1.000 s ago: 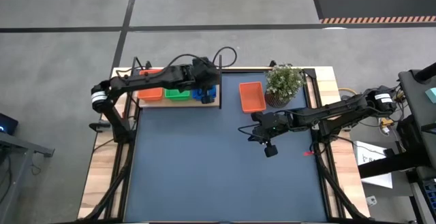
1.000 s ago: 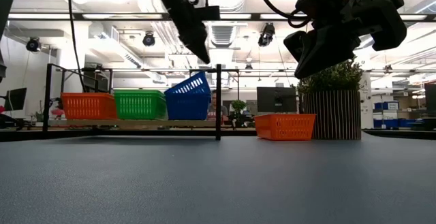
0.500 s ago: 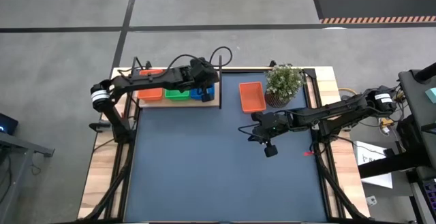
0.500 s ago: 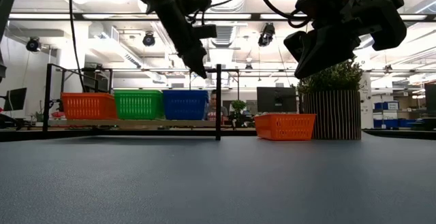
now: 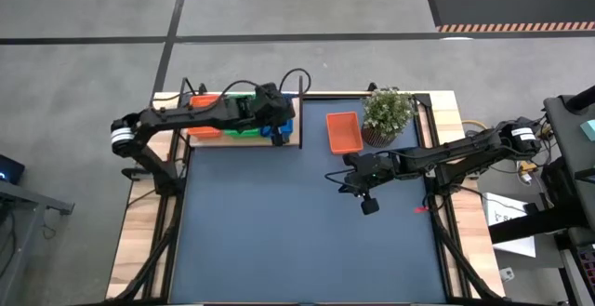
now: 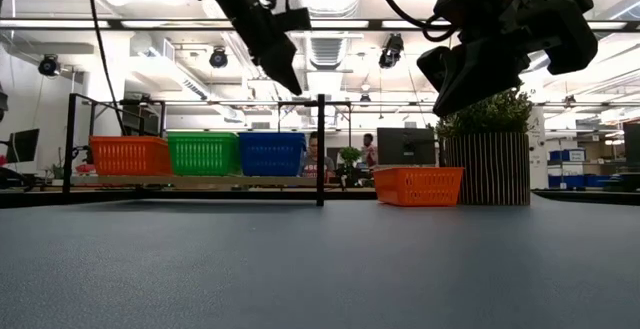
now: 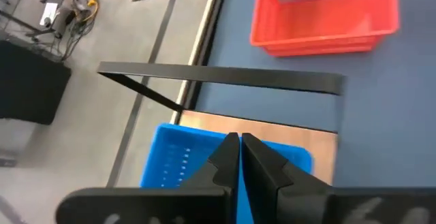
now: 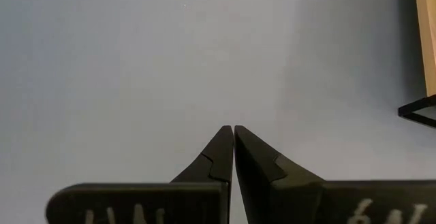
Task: Stack baskets on shelf by color
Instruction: Stack the orange bin on top of the stacked orange bins on the shelf
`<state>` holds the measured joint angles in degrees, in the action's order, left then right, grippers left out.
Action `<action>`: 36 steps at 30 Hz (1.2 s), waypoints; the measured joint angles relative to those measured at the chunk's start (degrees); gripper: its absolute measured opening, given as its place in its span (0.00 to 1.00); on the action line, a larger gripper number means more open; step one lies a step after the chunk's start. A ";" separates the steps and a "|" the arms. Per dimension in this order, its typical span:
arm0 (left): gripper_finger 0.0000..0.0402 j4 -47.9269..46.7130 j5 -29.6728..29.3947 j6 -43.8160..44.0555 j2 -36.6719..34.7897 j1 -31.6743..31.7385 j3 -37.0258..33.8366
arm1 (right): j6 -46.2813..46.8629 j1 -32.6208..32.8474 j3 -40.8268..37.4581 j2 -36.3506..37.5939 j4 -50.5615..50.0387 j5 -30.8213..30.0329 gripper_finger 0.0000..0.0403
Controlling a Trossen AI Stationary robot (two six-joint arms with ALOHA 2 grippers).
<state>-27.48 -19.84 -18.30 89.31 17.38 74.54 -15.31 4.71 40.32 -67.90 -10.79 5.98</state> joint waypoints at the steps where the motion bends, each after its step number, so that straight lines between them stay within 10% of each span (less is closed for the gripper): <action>1: 0.00 0.08 -0.02 0.28 -0.77 -0.75 -0.80 | 0.33 0.00 0.00 0.00 -0.04 0.00 0.02; 16: 0.00 19.80 -0.01 4.09 -17.66 -13.48 -23.83 | 0.94 -0.11 -0.13 0.00 1.70 -3.03 0.02; 28: 0.00 27.29 -0.53 5.87 -27.68 -13.46 -32.56 | 21.21 -0.57 -0.13 -0.48 3.37 -32.53 0.02; 36: 0.00 27.11 -0.54 5.68 -29.83 -13.46 -33.76 | 19.55 -3.15 4.45 -0.46 -1.89 -29.19 0.10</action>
<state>-0.36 -20.38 -12.62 59.48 3.92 40.77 4.24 1.56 44.77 -68.36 -12.68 -23.21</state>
